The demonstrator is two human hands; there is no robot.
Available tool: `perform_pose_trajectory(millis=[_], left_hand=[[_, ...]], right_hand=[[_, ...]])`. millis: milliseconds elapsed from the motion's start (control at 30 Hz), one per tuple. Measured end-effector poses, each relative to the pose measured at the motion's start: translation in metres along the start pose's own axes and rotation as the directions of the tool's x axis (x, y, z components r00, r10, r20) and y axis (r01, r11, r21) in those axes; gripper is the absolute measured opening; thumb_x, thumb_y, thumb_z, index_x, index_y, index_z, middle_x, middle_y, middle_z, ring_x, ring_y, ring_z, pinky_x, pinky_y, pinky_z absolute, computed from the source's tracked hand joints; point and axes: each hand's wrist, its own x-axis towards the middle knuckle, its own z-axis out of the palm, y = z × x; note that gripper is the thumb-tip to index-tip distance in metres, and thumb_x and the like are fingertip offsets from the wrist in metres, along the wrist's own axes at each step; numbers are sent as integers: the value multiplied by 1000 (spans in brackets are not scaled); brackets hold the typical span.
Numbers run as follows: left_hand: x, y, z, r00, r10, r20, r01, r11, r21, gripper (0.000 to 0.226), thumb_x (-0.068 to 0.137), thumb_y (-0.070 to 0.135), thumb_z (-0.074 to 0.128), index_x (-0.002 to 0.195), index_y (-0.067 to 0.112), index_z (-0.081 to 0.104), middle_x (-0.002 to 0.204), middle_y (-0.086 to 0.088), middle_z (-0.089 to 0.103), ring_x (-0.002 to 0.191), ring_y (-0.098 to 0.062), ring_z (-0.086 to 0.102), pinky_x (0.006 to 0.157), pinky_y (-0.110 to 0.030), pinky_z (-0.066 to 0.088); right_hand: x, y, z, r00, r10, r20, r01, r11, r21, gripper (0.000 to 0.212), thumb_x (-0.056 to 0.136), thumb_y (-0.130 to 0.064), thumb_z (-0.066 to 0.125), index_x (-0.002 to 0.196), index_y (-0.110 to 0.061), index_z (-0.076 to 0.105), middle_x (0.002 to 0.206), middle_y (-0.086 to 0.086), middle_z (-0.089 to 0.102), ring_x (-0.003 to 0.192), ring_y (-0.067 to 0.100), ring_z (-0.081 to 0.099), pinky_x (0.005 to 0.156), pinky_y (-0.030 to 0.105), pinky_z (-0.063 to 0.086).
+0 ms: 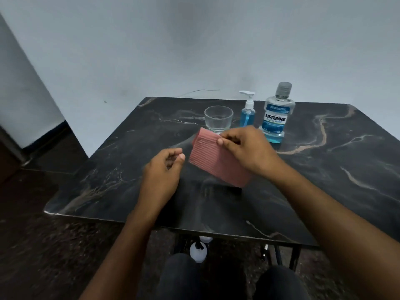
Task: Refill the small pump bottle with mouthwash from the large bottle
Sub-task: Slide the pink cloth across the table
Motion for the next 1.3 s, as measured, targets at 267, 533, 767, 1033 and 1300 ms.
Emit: perform_pose_trajectory(millis=[267, 533, 767, 1033, 1300], left_hand=[[28, -5, -19, 998, -4, -67, 6, 1000, 29, 24, 97, 25, 68, 121, 28, 69, 110, 15, 71, 90, 1, 67, 73, -9, 45], [28, -15, -19, 996, -43, -75, 42, 999, -12, 26, 97, 18, 67, 122, 25, 69, 113, 9, 72, 94, -2, 69, 78, -7, 45], [30, -17, -14, 996, -32, -87, 31, 999, -13, 28, 95, 17, 68, 122, 27, 68, 111, 14, 71, 92, 12, 65, 74, 2, 43], [27, -15, -4, 997, -30, -74, 28, 999, -33, 28, 96, 13, 67, 122, 24, 69, 112, 9, 72, 96, 0, 68, 81, -7, 47], [21, -1, -1, 979, 139, -147, -137, 990, 26, 42, 87, -9, 59, 111, 23, 72, 110, 9, 71, 96, 0, 66, 80, -5, 48]], right_hand=[[104, -14, 55, 994, -104, 42, 107, 992, -67, 18, 95, -20, 63, 96, -11, 78, 89, 4, 75, 85, 17, 66, 70, 23, 38], [140, -17, 105, 892, -440, 107, 405, 670, -622, 28, 96, -28, 50, 111, -14, 68, 118, 8, 53, 113, 29, 48, 83, 41, 41], [114, -8, 139, 923, -328, 204, 385, 754, -533, 23, 96, -21, 50, 111, -15, 67, 114, 5, 50, 110, 26, 46, 81, 37, 38], [110, 9, 119, 842, -409, 353, 499, 839, -218, 27, 94, -4, 53, 114, -2, 71, 110, 13, 70, 106, 25, 60, 95, 33, 45], [86, -1, 105, 903, -324, 284, 401, 872, -280, 49, 100, -19, 50, 146, -5, 43, 150, 13, 46, 139, 29, 41, 113, 39, 33]])
